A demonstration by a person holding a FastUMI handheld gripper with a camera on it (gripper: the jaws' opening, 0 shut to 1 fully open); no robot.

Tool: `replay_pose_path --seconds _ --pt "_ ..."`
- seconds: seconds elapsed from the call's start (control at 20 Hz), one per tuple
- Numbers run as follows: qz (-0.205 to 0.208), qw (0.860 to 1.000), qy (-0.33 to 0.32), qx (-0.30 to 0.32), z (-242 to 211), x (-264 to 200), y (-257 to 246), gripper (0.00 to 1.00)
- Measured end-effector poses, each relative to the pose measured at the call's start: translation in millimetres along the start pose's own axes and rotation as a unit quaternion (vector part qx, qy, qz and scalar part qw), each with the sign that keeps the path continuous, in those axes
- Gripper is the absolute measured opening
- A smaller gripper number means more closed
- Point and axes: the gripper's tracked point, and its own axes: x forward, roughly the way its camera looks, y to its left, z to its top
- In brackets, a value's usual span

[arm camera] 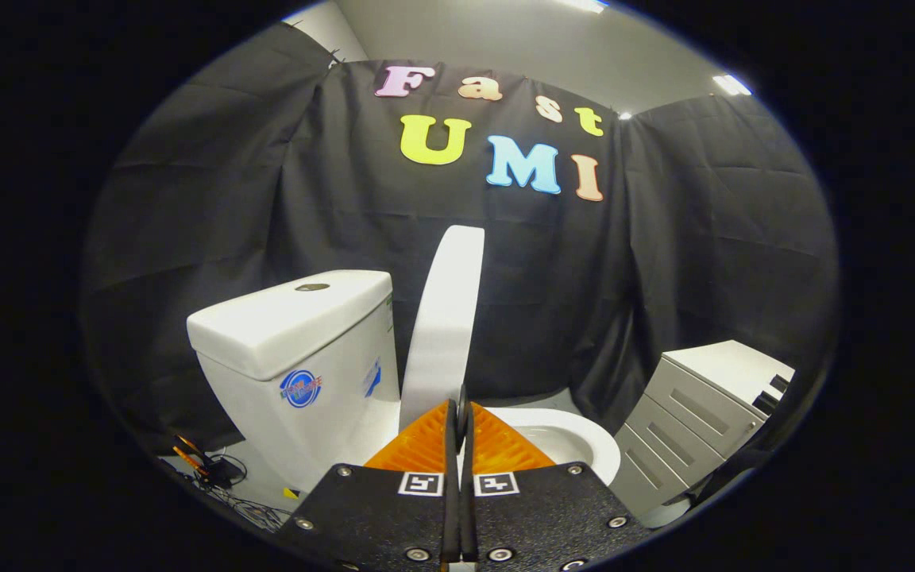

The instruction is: Open the toilet lid.

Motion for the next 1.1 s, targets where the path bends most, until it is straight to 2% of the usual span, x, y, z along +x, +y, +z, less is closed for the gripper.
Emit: replay_pose_path --seconds 0.2,0.5,1.0,1.1 --pt "0.007 1.000 -0.001 -0.003 2 0 20 0.00" --pt "0.013 0.997 -0.004 -0.072 8 1 54 0.00" --pt "0.019 0.991 -0.020 -0.134 11 1 84 0.00" --pt "0.023 0.993 -0.022 -0.117 8 1 80 0.00"
